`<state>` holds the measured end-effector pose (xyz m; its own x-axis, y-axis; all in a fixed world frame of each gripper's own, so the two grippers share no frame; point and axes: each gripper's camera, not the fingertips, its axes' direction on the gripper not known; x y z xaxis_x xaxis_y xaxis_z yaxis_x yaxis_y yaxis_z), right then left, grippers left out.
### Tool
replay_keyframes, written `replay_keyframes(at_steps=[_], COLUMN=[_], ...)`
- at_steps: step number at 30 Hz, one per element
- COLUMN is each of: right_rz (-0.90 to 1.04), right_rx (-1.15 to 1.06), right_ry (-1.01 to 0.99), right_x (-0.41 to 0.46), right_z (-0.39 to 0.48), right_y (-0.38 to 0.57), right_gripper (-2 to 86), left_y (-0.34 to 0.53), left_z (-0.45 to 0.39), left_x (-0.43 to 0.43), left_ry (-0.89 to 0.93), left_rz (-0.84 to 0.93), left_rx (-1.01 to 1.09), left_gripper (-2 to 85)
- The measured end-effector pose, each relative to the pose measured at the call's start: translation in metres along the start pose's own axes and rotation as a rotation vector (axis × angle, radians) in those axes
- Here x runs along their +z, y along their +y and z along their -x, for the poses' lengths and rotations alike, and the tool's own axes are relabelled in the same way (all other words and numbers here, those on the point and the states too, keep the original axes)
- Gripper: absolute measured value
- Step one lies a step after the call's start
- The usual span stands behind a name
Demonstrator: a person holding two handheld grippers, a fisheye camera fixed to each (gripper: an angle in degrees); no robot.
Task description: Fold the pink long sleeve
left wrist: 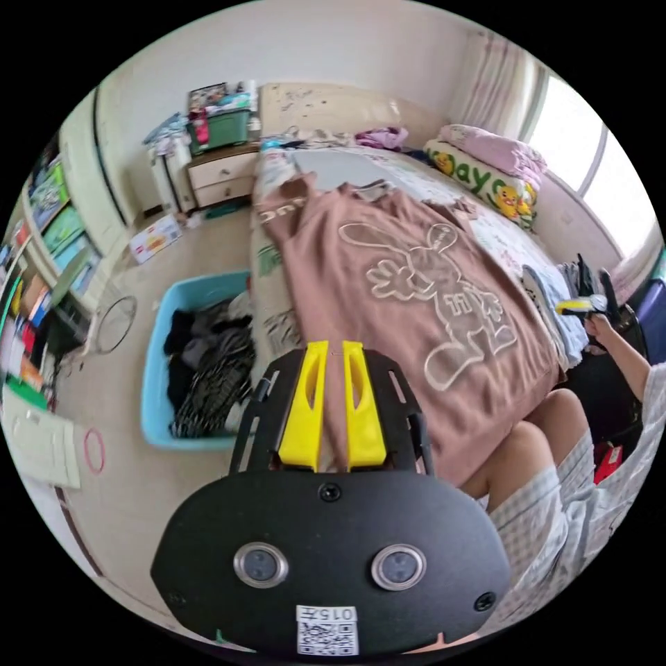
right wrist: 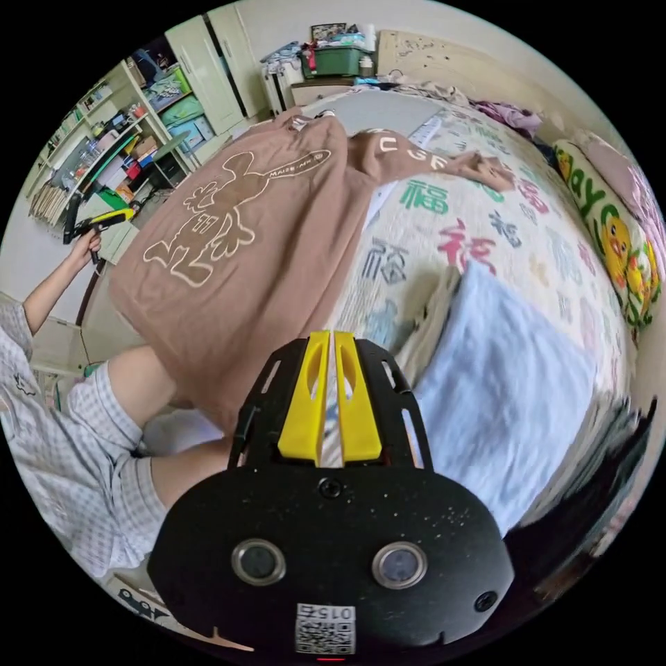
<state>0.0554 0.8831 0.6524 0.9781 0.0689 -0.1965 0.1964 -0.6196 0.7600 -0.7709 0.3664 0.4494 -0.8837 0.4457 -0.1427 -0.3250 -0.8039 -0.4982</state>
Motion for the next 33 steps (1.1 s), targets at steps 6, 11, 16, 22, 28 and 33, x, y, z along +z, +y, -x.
replay_keyframes(at_steps=[6, 11, 16, 22, 28, 33], right_rz=[0.037, 0.121, 0.208, 0.445, 0.539, 0.514], right_rx=[0.042, 0.244, 0.352, 0.494, 0.495, 0.502], right_ry=[-0.201, -0.229, -0.14, -0.112, -0.131, -0.19], right_x=[0.024, 0.01, -0.018, -0.003, -0.016, -0.049], right_z=[-0.055, -0.07, -0.054, -0.069, -0.09, -0.135], right_y=[-0.099, -0.085, -0.077, -0.094, -0.116, -0.14], right_gripper=[3.3, 5.0, 7.3, 3.4, 3.0, 1.2], left_y=[-0.127, -0.126, -0.115, -0.129, -0.15, -0.188], left_z=[-0.032, -0.048, -0.049, -0.044, -0.035, -0.062], left_x=[0.05, 0.016, -0.034, -0.074, -0.12, -0.157], left_ry=[0.296, 0.313, 0.214, 0.135, 0.164, 0.015], left_rz=[0.123, 0.28, 0.435, 0.482, 0.462, 0.551], left_rx=[0.082, 0.012, -0.109, -0.139, -0.232, -0.124], left_gripper=[3.4, 4.6, 5.2, 1.9, 0.9, 0.5])
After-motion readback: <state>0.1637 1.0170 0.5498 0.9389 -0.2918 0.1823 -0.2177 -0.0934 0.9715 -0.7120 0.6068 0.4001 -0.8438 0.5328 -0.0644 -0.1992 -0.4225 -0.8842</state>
